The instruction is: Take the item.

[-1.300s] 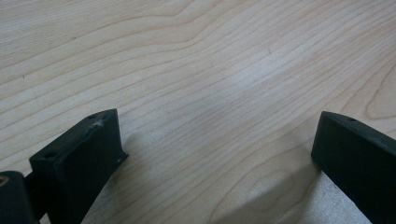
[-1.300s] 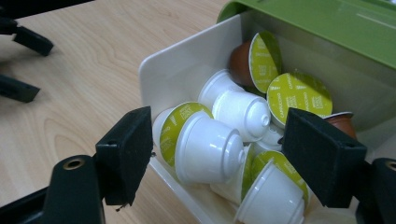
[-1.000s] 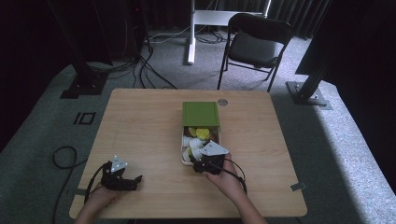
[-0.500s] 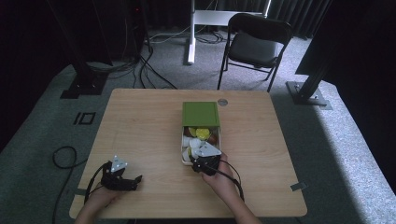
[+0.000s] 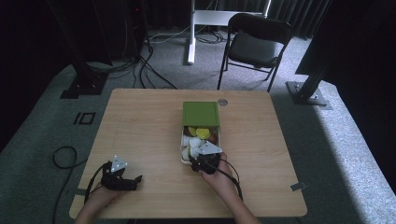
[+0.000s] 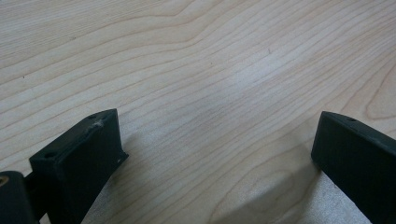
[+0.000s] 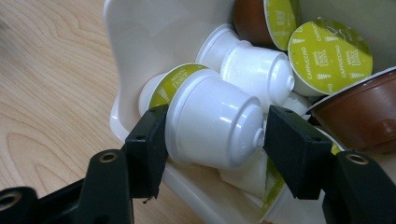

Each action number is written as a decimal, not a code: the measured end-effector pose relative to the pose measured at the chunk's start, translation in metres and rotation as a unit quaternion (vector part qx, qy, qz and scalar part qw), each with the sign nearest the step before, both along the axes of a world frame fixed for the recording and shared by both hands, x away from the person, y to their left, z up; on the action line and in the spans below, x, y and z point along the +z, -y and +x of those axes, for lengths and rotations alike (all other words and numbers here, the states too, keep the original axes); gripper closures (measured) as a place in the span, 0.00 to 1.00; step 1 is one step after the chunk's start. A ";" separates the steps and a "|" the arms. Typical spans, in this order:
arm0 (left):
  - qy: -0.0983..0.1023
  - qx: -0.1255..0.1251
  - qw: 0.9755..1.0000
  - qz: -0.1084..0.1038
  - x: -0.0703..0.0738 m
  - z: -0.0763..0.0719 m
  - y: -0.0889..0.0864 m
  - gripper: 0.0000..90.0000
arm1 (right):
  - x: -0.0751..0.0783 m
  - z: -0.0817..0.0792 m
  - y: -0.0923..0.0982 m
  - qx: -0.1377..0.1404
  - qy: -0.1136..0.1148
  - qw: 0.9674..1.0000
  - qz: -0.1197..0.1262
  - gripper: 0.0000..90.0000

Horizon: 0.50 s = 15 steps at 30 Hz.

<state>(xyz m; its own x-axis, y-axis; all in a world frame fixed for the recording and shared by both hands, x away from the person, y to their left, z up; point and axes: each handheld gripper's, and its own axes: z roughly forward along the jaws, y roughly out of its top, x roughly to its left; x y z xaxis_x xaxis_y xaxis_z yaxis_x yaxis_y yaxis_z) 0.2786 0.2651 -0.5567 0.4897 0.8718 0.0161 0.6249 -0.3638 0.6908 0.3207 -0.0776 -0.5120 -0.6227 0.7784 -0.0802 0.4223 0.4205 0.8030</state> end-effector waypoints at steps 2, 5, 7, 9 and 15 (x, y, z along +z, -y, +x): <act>0.000 0.000 1.000 0.000 0.000 0.000 0.000 0.03 | 0.000 0.000 -0.001 0.004 0.003 1.000 -0.004 0.48; 0.000 0.000 1.000 0.000 0.000 0.000 0.000 0.03 | 0.002 -0.001 0.000 0.006 0.012 1.000 -0.015 0.51; 0.000 0.000 1.000 0.000 0.000 0.000 0.000 0.03 | 0.002 -0.001 0.000 0.006 0.010 1.000 -0.012 0.51; 0.000 0.000 1.000 0.000 0.000 0.000 0.000 0.03 | 0.002 -0.001 0.000 0.007 0.010 1.000 -0.013 0.51; 0.000 0.000 1.000 0.000 0.000 0.000 0.000 0.03 | 0.007 -0.001 0.002 0.009 0.008 1.000 -0.008 0.51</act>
<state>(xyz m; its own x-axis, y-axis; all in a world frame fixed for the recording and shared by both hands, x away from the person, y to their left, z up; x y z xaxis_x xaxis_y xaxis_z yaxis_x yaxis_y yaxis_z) 0.2786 0.2651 -0.5567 0.4897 0.8717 0.0162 0.6250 -0.3639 0.6906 0.3193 -0.0800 -0.5050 -0.6354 0.7653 -0.1031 0.4007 0.4409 0.8031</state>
